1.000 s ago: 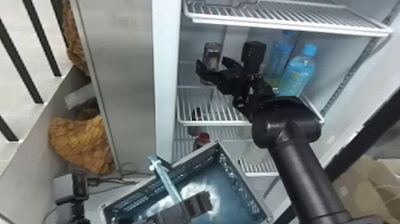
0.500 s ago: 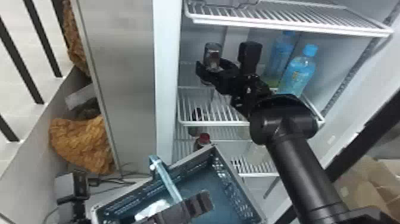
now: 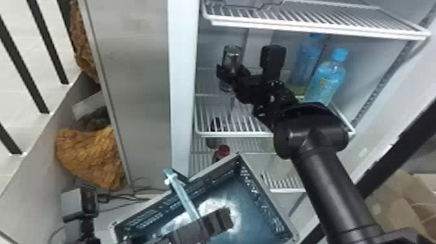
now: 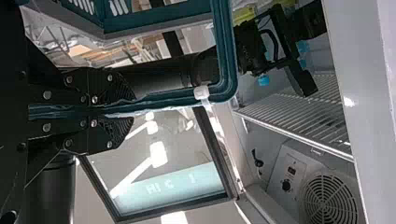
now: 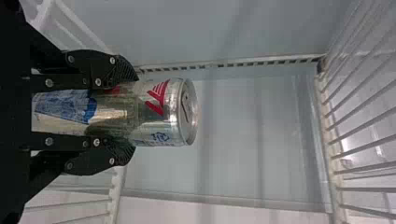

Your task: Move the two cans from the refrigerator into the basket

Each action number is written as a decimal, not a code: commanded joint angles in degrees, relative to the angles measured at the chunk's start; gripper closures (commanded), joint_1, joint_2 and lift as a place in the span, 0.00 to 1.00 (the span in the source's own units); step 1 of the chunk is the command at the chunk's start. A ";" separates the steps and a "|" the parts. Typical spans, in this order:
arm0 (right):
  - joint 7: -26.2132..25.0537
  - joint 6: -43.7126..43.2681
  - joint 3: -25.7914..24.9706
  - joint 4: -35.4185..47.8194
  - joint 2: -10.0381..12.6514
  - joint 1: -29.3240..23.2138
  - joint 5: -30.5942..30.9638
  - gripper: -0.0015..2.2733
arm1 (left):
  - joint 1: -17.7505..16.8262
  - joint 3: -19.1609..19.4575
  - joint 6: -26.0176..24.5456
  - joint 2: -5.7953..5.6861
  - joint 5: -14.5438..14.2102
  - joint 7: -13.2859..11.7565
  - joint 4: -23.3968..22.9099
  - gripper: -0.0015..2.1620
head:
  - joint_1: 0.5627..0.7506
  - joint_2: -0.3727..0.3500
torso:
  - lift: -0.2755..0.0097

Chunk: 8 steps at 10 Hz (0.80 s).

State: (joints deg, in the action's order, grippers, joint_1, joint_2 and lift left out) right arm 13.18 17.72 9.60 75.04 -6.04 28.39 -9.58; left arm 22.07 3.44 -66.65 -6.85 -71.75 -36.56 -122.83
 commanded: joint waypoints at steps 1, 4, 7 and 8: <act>0.00 -0.01 -0.11 3.35 -0.47 -1.95 -0.25 0.56 | 0.00 -0.01 0.00 0.00 0.00 0.00 0.00 0.56 | 0.56 0.30 | 0.84; -0.09 2.39 -1.83 12.64 -1.26 -8.28 -0.82 0.56 | 0.00 -0.01 0.00 0.09 0.00 0.00 0.00 0.56 | 0.58 0.29 | 0.84; -0.09 3.79 -3.20 22.20 -2.22 -15.59 -2.42 0.56 | 0.14 0.10 0.00 0.00 0.11 0.00 0.00 0.56 | 0.67 0.27 | 0.84; -0.09 4.21 -3.43 25.01 -2.66 -17.70 -3.45 0.56 | 0.14 0.10 0.00 -0.09 0.11 0.00 0.00 0.56 | 0.70 0.27 | 0.84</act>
State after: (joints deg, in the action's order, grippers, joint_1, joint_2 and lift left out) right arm 13.09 21.74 6.35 98.40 -8.47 12.00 -12.53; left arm 22.20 3.54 -66.65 -6.87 -71.63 -36.56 -122.83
